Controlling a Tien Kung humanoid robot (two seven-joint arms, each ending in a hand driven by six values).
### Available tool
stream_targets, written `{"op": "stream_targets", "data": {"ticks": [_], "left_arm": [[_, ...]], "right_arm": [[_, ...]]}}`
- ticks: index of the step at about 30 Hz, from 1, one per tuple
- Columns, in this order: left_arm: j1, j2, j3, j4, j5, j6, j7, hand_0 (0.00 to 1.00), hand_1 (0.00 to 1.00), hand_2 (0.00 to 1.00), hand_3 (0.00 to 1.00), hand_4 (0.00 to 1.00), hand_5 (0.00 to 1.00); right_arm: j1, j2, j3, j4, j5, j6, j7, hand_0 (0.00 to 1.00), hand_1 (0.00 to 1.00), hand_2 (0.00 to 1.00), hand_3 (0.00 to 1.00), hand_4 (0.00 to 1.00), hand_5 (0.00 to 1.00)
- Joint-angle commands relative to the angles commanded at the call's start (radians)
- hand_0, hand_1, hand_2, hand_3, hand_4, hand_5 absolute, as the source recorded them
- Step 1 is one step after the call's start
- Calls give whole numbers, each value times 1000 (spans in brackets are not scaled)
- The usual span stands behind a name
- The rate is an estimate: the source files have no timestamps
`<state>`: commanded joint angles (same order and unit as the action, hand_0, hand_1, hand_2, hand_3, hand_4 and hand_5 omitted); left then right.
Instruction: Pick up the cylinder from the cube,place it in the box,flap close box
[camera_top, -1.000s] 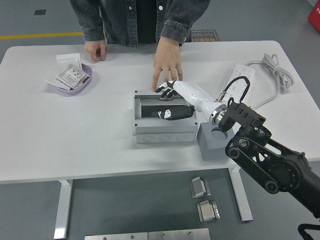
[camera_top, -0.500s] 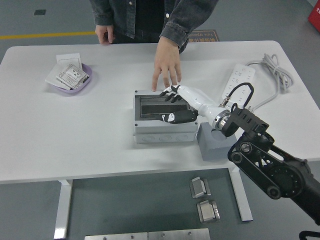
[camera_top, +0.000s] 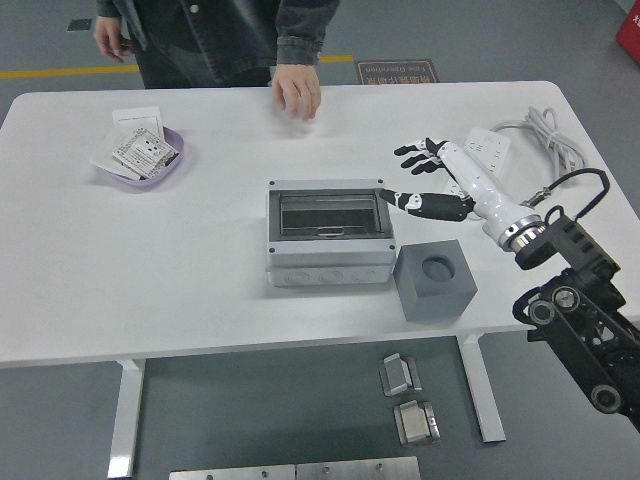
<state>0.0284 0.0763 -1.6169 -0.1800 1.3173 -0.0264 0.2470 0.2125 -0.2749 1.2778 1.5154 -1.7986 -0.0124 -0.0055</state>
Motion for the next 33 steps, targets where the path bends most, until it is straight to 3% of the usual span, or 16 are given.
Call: {"op": "stream_targets", "data": {"ticks": [4,11,12,13,20,33], "left_arm": [[6,1,-2,0,1,-1,0,639,618,571,598,662,282],[15,-2,-7,0,-10,2,-2,639,617,570,598,662,282],[16,-3,-8,0,-12,3,-2,639,617,570,598,662,282],[16,-3,-8,0,-14,4,-3,639,618,570,597,662,282],[18,-5,-15,0,-16,10,-2,639,617,570,597,662,281],[26,-4,-31,0,-4,22,11,639,618,570,597,663,281]], "right_arm": [[-87,26,94,7,111,-40,92,676,625,659,745,920,517],[-170,83,194,-8,332,-46,210,689,627,634,735,920,469],[-173,88,200,-11,360,-45,217,689,627,634,735,920,469],[-176,92,206,-14,386,-43,223,667,643,634,717,888,271],[-186,103,247,-20,541,-39,239,680,659,658,705,881,261],[-186,105,283,-8,567,-40,242,681,653,658,698,885,278]]}}
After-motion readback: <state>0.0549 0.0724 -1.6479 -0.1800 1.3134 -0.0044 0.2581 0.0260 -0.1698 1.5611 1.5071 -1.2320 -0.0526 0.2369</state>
